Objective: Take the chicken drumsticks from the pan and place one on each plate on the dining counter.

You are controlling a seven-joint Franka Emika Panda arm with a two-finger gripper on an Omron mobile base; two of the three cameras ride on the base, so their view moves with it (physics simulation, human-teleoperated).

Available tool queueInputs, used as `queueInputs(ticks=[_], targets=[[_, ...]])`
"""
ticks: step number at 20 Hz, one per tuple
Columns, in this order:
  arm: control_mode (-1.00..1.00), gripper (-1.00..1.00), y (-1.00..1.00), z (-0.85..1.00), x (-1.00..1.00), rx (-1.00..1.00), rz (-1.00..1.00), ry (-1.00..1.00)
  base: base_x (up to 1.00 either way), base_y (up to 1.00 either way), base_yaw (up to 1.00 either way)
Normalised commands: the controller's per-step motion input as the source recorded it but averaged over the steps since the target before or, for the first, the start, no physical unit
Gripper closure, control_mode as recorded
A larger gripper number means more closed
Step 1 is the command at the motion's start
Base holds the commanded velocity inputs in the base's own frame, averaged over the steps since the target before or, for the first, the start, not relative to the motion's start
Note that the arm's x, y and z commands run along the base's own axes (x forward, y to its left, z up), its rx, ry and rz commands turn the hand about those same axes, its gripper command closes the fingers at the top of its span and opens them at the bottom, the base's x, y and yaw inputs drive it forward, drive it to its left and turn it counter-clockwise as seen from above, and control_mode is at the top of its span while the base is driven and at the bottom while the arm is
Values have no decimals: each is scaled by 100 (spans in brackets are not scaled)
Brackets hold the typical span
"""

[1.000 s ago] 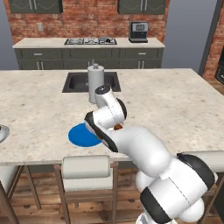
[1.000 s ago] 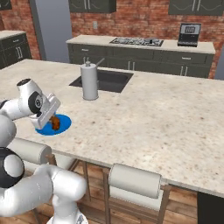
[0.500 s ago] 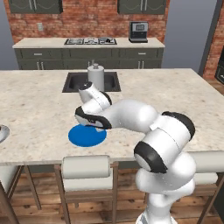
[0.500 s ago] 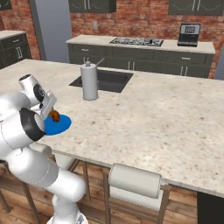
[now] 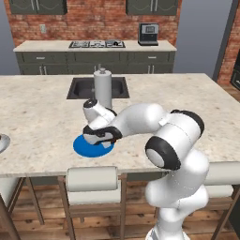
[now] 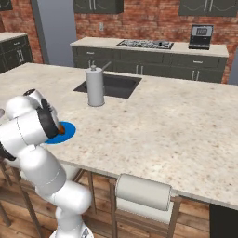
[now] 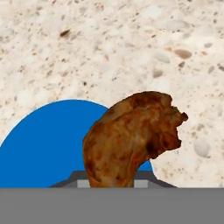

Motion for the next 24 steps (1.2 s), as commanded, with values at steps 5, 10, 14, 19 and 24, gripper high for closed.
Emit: queueInputs(ticks=[5, 10, 14, 19, 24], targets=[[-100, 100, 8, -37, 27, 11, 23, 2, 0, 0, 0], [-100, 100, 26, -25, 33, 12, 21, 5, 0, 0, 0], [-100, 100, 64, -15, 36, 8, 18, 15, 0, 0, 0], [-100, 100, 50, -21, 40, 2, 17, 15, 0, 0, 0], [-100, -100, -1, -22, 27, 0, 1, 0, 0, 0, 0]])
